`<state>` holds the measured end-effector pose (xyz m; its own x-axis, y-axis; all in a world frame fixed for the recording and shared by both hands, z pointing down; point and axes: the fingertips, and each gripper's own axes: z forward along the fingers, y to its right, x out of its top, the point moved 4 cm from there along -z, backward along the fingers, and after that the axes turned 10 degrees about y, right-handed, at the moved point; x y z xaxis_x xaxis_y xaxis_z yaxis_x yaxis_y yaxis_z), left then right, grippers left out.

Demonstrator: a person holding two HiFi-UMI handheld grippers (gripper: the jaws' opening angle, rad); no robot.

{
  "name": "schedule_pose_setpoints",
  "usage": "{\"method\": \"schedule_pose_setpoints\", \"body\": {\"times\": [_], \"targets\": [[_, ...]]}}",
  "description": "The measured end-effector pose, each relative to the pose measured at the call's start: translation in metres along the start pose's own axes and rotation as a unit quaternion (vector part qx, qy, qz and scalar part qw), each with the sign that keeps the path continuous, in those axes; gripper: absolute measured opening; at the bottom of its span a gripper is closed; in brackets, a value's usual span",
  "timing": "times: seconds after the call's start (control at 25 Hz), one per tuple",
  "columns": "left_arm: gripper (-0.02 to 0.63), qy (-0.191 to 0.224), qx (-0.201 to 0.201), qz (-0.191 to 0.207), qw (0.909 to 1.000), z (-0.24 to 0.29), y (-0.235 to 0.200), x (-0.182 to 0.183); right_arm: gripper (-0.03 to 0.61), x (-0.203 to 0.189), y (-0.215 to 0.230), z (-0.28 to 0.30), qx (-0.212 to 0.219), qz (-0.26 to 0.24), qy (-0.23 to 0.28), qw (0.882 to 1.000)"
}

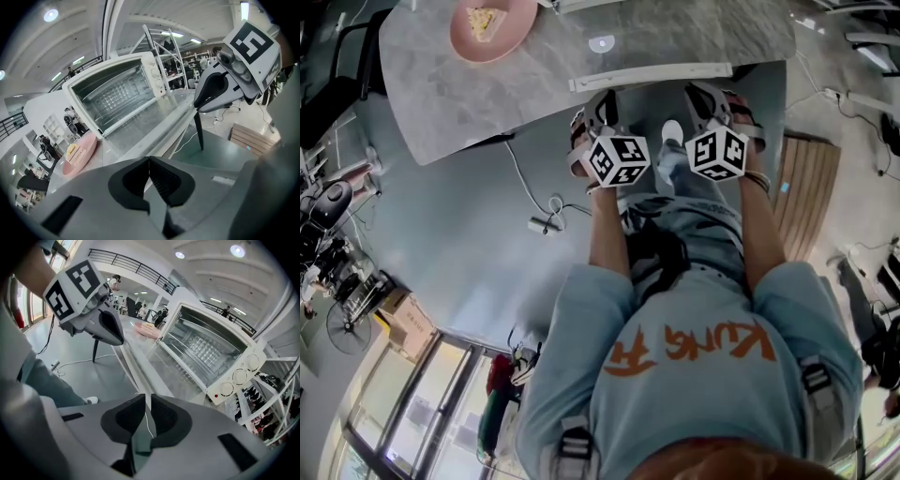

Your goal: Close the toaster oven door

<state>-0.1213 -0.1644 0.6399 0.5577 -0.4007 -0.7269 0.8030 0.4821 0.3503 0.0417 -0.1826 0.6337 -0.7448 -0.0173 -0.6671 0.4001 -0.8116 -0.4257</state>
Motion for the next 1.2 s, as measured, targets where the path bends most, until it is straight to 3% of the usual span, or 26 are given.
{"method": "schedule_pose_setpoints", "body": {"times": [0.48, 0.68, 0.76, 0.88, 1.2], "targets": [[0.002, -0.016, -0.018, 0.044, 0.9987, 0.008, 0.003, 0.000, 0.037, -0.004, -0.001, 0.011, 0.003, -0.030, -0.022, 0.999], [0.005, -0.007, -0.015, 0.050, 0.9986, 0.006, 0.002, 0.003, 0.074, 0.000, -0.002, 0.010, 0.008, -0.035, -0.021, 0.999], [0.024, 0.004, -0.006, 0.052, 0.9986, 0.003, 0.002, 0.007, 0.091, 0.002, -0.001, 0.007, 0.006, -0.039, -0.015, 0.999], [0.110, 0.012, 0.000, 0.051, 0.9986, 0.002, 0.002, 0.012, 0.115, 0.007, 0.004, 0.002, -0.005, -0.045, -0.005, 0.999], [0.146, 0.015, 0.008, 0.108, 0.9940, -0.002, -0.008, 0.030, 0.156, 0.020, 0.018, -0.003, -0.031, -0.076, 0.013, 0.997]]}}
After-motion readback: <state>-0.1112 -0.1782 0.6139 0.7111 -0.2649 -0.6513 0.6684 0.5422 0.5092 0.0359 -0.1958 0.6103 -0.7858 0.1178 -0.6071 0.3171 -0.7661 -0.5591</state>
